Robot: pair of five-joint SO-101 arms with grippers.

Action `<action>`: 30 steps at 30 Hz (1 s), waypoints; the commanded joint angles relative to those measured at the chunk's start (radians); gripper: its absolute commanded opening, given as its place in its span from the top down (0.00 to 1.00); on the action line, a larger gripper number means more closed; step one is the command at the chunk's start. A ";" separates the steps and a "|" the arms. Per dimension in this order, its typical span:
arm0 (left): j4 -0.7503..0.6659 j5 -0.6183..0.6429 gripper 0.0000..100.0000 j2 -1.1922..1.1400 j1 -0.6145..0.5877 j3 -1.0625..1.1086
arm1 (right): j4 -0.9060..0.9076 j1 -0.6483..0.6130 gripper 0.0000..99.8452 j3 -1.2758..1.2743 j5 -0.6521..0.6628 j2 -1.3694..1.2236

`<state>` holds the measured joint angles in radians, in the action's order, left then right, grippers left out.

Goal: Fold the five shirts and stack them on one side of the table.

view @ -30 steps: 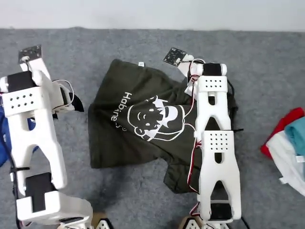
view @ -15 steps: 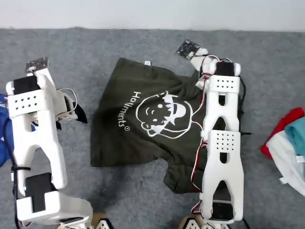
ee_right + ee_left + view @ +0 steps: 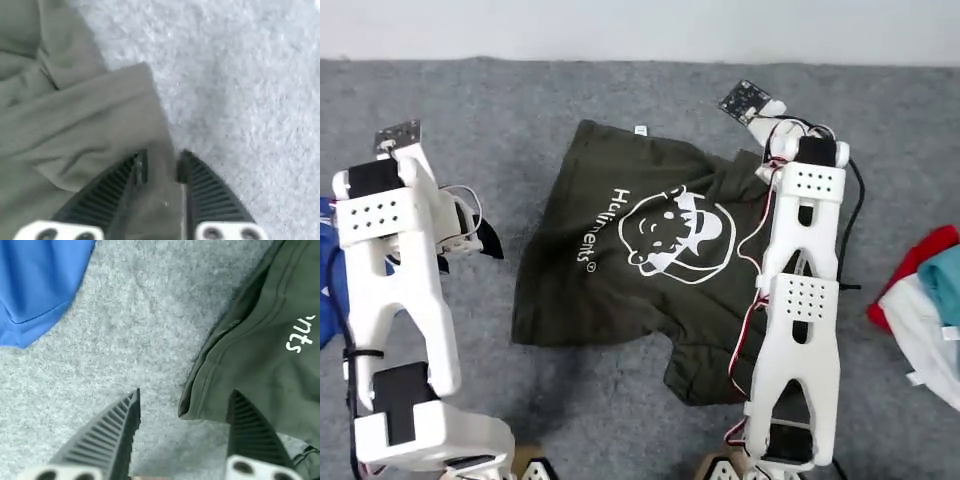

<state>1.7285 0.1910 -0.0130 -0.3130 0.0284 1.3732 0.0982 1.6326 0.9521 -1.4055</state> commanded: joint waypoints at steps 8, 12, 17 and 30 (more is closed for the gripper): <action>0.029 -0.008 0.74 0.046 0.006 -0.002 | -0.022 -0.027 0.96 -0.002 0.006 0.010; 0.029 -0.008 0.74 0.046 0.006 -0.002 | -0.044 -0.050 0.94 -0.011 0.006 -0.012; 0.029 -0.008 0.74 0.046 0.003 -0.002 | -0.064 -0.050 0.95 -0.015 0.006 -0.033; 0.029 -0.008 0.74 0.046 0.006 -0.002 | -0.071 -0.019 0.99 0.040 0.048 -0.033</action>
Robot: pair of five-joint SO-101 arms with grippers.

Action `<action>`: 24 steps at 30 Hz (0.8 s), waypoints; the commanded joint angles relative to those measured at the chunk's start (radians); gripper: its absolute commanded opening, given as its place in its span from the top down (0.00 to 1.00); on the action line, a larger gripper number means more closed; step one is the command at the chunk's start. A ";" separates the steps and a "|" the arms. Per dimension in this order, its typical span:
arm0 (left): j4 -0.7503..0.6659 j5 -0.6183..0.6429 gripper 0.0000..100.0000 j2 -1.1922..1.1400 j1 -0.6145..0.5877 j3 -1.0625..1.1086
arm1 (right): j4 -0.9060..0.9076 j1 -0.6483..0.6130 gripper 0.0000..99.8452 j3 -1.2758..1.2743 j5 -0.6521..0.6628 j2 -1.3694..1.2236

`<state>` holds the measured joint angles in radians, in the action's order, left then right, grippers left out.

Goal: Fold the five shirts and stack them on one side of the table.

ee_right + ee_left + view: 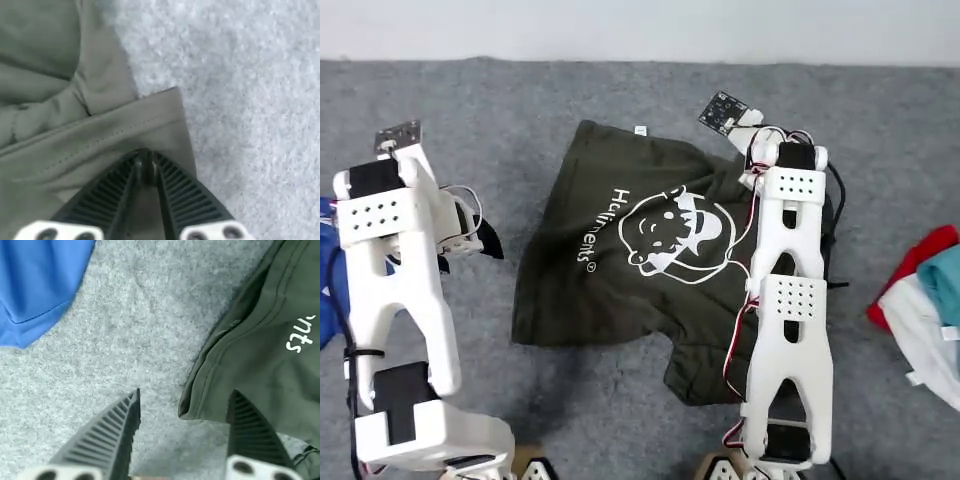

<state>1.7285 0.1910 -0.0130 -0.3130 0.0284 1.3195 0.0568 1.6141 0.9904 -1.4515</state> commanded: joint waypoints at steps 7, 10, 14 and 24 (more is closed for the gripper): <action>0.029 -0.008 0.74 0.043 0.006 -0.002 | -0.081 0.061 0.99 0.069 0.012 0.012; 0.029 -0.008 0.74 0.041 0.006 -0.001 | -0.125 0.082 0.99 0.069 0.012 0.016; 0.029 -0.008 0.74 0.037 0.006 -0.001 | -0.185 0.107 0.99 0.069 0.012 0.018; 0.029 -0.008 0.74 0.046 0.005 -0.001 | -0.240 0.157 0.88 0.060 0.011 -0.015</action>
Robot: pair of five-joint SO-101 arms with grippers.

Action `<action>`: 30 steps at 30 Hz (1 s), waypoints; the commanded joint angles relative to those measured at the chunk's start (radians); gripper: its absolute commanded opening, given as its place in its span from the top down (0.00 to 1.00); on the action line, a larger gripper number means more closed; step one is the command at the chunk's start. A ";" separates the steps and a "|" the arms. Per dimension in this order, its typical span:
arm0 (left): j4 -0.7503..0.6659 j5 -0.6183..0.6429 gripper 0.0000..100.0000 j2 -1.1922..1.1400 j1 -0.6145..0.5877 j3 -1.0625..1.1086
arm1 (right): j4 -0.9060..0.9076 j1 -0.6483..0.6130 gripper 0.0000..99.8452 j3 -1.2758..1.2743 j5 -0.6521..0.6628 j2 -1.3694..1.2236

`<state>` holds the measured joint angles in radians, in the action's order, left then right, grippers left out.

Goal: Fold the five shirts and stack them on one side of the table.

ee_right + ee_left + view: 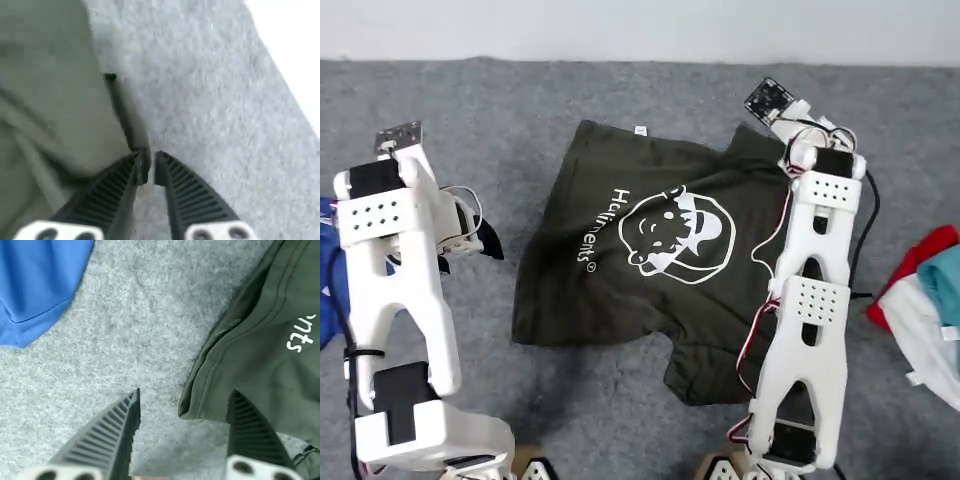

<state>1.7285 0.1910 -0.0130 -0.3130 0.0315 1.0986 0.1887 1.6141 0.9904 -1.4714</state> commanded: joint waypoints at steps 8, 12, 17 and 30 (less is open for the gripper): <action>0.029 -0.008 0.74 0.046 0.006 0.025 | 0.145 0.067 0.84 0.068 -0.137 0.091; 0.029 -0.008 0.74 0.048 0.008 0.033 | 0.407 0.047 0.84 0.064 -0.169 0.225; 0.031 -0.009 0.74 0.052 0.026 0.030 | 0.711 -0.010 0.84 0.060 -0.175 0.364; 0.029 -0.068 0.74 0.310 0.285 0.168 | 0.704 0.027 0.84 -0.836 -0.209 0.978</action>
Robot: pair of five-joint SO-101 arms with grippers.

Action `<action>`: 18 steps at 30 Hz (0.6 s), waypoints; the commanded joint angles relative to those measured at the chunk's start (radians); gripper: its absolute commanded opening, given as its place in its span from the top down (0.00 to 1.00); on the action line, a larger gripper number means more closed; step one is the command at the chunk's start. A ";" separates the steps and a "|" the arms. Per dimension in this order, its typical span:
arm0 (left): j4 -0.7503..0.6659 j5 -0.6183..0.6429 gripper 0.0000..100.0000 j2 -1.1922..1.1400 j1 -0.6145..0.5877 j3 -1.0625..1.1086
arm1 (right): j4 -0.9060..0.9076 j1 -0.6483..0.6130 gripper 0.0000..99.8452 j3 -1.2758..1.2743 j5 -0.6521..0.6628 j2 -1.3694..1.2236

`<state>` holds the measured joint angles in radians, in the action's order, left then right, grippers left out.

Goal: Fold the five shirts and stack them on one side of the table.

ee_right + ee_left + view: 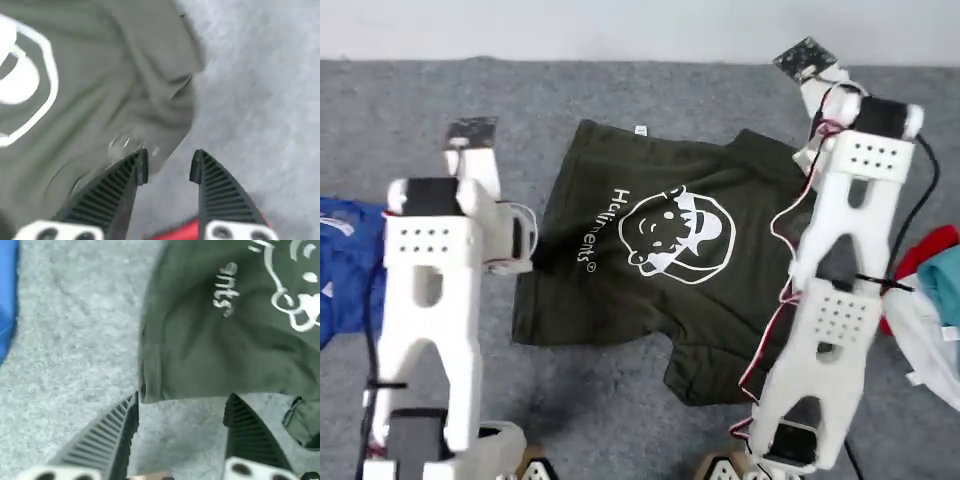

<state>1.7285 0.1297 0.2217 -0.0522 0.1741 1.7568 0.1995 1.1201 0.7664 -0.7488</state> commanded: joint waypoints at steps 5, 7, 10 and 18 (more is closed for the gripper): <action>0.029 -0.011 0.74 0.077 0.029 0.048 | 0.042 -0.062 0.84 -0.965 0.275 0.644; 0.029 -0.011 0.74 0.077 0.031 0.051 | 0.038 -0.119 0.84 -1.183 0.364 0.768; 0.029 -0.011 0.74 0.077 0.026 0.051 | 0.008 -0.200 0.84 -1.419 0.460 0.901; 0.029 -0.006 0.74 0.077 0.025 0.053 | -0.064 -0.278 0.66 -1.622 0.456 0.972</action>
<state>1.7285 0.1297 0.2601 -0.0276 0.2309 1.6909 -0.0660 -0.4818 1.2160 0.1872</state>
